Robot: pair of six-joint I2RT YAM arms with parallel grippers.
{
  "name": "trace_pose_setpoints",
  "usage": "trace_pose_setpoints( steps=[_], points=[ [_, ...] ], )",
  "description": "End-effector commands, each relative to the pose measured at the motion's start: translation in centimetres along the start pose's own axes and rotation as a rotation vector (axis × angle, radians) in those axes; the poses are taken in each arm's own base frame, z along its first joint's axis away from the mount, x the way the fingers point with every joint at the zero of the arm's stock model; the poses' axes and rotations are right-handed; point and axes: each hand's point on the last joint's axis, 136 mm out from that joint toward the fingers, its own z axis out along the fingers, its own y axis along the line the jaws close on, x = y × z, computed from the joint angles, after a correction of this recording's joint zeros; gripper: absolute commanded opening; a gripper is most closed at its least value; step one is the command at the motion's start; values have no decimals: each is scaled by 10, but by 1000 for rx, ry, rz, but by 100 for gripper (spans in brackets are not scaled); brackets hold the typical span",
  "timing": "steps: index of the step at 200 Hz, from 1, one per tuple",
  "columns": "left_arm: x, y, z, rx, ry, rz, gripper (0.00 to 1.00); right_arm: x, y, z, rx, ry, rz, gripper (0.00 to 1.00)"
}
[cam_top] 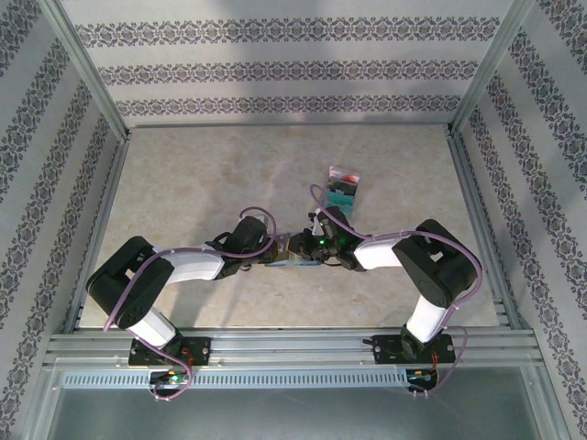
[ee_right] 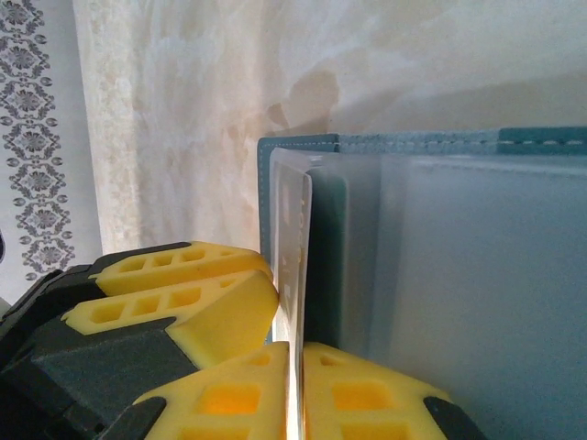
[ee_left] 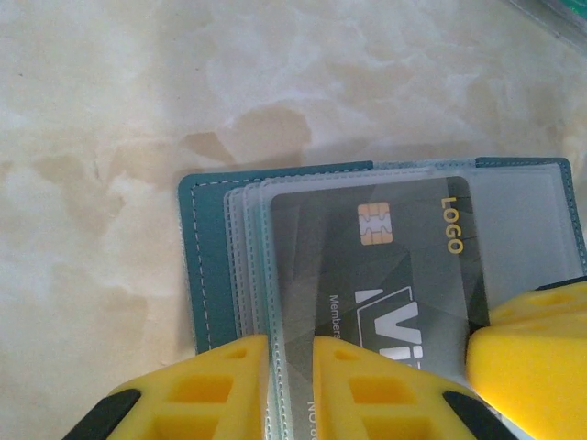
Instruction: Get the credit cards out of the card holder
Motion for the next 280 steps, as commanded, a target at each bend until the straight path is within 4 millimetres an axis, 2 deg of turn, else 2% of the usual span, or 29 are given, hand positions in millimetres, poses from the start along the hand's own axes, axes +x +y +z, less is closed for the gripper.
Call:
trace_pose_setpoints(
  steps=[1, 39, 113, 180, 259, 280],
  points=[
    [4, 9, -2, -45, 24, -10, 19, -7, 10, -4, -53, -21, -16, 13],
    [4, 9, -2, -44, 24, -9, 19, -7, 10, -7, -57, -25, -17, 14],
    [4, 9, -2, -44, 25, -8, 19, -8, 12, -9, -65, -30, -25, 6],
    [1, 7, -4, -47, 21, 3, 19, -10, -3, -16, -23, -49, -4, 3],
    [-28, -21, -24, 18, -39, 76, 22, -10, -3, -14, -19, -43, 2, 3],
    [-32, -24, -24, 24, -43, 93, 22, -11, -3, -14, -20, -43, 0, 3]
  ],
)
